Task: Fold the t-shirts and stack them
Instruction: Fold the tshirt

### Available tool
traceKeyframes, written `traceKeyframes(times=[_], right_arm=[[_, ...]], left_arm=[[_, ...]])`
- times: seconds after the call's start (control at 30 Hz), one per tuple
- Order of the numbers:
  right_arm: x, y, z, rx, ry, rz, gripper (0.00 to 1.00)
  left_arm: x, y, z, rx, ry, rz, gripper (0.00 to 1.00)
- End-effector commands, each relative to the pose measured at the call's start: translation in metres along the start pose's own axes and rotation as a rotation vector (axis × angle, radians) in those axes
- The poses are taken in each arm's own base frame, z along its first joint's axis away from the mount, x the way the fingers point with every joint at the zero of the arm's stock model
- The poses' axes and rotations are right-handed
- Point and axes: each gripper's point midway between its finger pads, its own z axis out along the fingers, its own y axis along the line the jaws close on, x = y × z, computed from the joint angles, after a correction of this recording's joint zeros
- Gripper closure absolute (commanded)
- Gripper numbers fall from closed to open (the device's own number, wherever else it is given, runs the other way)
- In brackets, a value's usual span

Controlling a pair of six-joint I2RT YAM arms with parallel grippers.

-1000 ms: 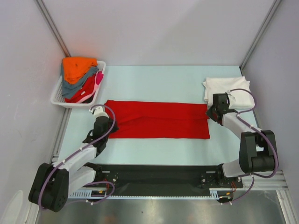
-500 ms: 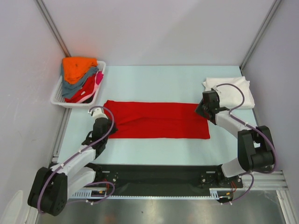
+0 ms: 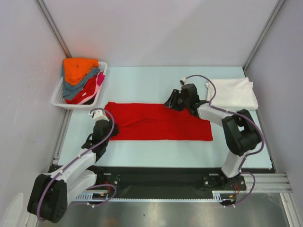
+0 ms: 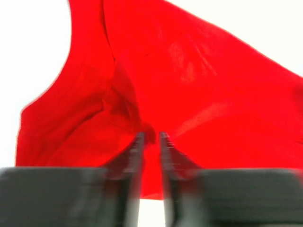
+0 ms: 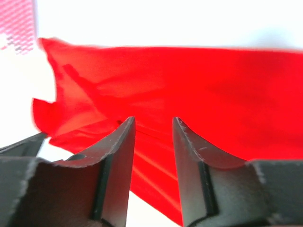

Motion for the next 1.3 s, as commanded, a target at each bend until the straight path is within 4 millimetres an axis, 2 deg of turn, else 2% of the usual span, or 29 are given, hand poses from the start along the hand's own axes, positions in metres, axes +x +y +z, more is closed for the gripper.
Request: traceKeyframes(times=[0.0,0.03,0.07,0.13,0.17,0.2,0.27,0.3,0.33,0.37,0.4,0.5,0.6,0.63,0.67,0.7,0.73,0.93,0.97,1.0,1.07,1.1,1.27], right_arm=[[0.001,0.06,0.021,-0.202,0.034,-0.062,0.56],[0.003,0.079,0.027,-0.242,0.043,-0.08,0.53],[0.012,0.082,0.038,-0.259,0.077,-0.082,0.52],[0.025,0.097,0.05,-0.292,0.114,-0.099,0.49],[0.018,0.112,0.054,-0.325,0.106,-0.115,0.49],[0.029,0.109,0.066,-0.318,0.136,-0.117,0.48],[0.035,0.127,0.073,-0.362,0.156,-0.137,0.48],[0.041,0.127,0.081,-0.368,0.174,-0.138,0.48],[0.045,0.129,0.085,-0.379,0.188,-0.139,0.48],[0.051,0.135,0.087,-0.406,0.204,-0.15,0.48],[0.046,0.142,0.089,-0.427,0.2,-0.145,0.48],[0.064,0.141,0.106,-0.453,0.254,-0.122,0.48],[0.067,0.151,0.113,-0.507,0.274,-0.109,0.48],[0.074,0.148,0.12,-0.511,0.29,-0.096,0.48],[0.077,0.149,0.122,-0.524,0.302,-0.096,0.49],[0.074,0.156,0.124,-0.54,0.298,-0.101,0.48],[0.083,0.151,0.13,-0.534,0.32,-0.096,0.48],[0.091,0.155,0.137,-0.575,0.353,-0.112,0.49],[0.093,0.154,0.137,-0.58,0.357,-0.123,0.49],[0.096,0.153,0.137,-0.58,0.363,-0.128,0.5],[0.102,0.152,0.136,-0.589,0.376,-0.138,0.5],[0.105,0.151,0.136,-0.595,0.383,-0.146,0.52],[0.11,0.155,0.133,-0.637,0.403,-0.154,0.6]], left_arm=[[0.001,-0.009,-0.002,0.034,0.026,0.001,0.73],[0.0,-0.011,-0.002,0.037,0.03,0.005,0.63],[-0.002,-0.012,-0.003,0.04,0.034,0.014,0.46],[-0.006,-0.016,-0.004,0.049,0.029,0.017,0.36],[-0.01,-0.018,-0.005,0.052,0.022,0.012,0.31],[-0.014,-0.02,-0.005,0.055,0.011,0.01,0.28],[-0.024,-0.026,-0.006,0.061,-0.003,-0.006,0.24],[-0.026,-0.026,-0.004,0.053,0.001,-0.01,0.23],[-0.029,-0.028,-0.002,0.054,0.006,-0.017,0.23],[-0.041,-0.035,-0.002,0.061,-0.006,-0.028,0.23],[-0.045,-0.033,0.002,0.044,-0.006,-0.038,0.23],[-0.059,-0.037,0.017,0.009,0.004,-0.069,0.27],[-0.079,-0.045,0.028,-0.005,-0.022,-0.096,0.27],[-0.074,-0.043,0.038,-0.027,0.003,-0.096,0.28],[-0.085,-0.049,0.043,-0.022,-0.013,-0.103,0.27],[-0.087,-0.049,0.049,-0.028,-0.004,-0.109,0.28],[-0.088,-0.051,0.058,-0.032,0.005,-0.113,0.28],[-0.078,-0.053,0.101,-0.039,0.112,-0.116,0.31],[-0.083,-0.056,0.108,-0.036,0.114,-0.118,0.32],[-0.071,-0.049,0.119,-0.059,0.154,-0.114,0.32],[-0.069,-0.049,0.127,-0.064,0.188,-0.098,0.32],[-0.062,-0.044,0.132,-0.081,0.209,-0.096,0.33],[-0.061,-0.04,0.147,-0.1,0.221,-0.096,0.32]])
